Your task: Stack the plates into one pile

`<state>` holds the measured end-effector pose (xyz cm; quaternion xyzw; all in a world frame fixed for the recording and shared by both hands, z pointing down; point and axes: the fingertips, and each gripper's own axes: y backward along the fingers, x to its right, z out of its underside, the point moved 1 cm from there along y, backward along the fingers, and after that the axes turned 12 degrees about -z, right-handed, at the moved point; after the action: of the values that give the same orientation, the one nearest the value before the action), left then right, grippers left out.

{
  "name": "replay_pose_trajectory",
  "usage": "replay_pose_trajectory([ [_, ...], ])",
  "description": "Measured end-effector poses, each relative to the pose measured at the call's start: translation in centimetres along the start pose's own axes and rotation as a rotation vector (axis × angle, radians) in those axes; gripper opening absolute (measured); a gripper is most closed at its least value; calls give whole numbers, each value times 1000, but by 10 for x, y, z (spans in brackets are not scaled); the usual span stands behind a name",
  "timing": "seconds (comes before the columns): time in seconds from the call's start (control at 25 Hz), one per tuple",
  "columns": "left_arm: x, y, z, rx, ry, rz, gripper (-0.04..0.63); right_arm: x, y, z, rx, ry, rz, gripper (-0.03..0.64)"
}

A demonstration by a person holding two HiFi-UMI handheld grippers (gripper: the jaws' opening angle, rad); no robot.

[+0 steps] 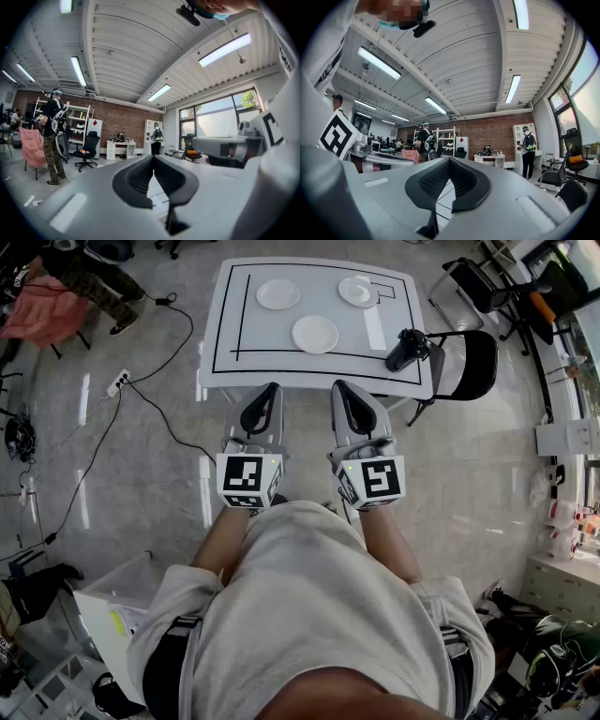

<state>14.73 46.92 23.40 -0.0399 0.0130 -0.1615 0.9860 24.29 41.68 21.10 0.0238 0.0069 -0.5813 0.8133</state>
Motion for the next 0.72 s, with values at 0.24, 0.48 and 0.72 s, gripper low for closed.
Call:
replay_pose_trajectory([
  [0.24,-16,5,-1,-5,18,8,3,-13,-12,-1,-28,7,-12,-2],
  [0.48,-33,12,16,-26,53,38,3,-38,-27,16,-69,-17,-20,-2],
  [0.72,-50,26,49,-120,56,67,3,-60,-35,46,-141,-54,-22,0],
])
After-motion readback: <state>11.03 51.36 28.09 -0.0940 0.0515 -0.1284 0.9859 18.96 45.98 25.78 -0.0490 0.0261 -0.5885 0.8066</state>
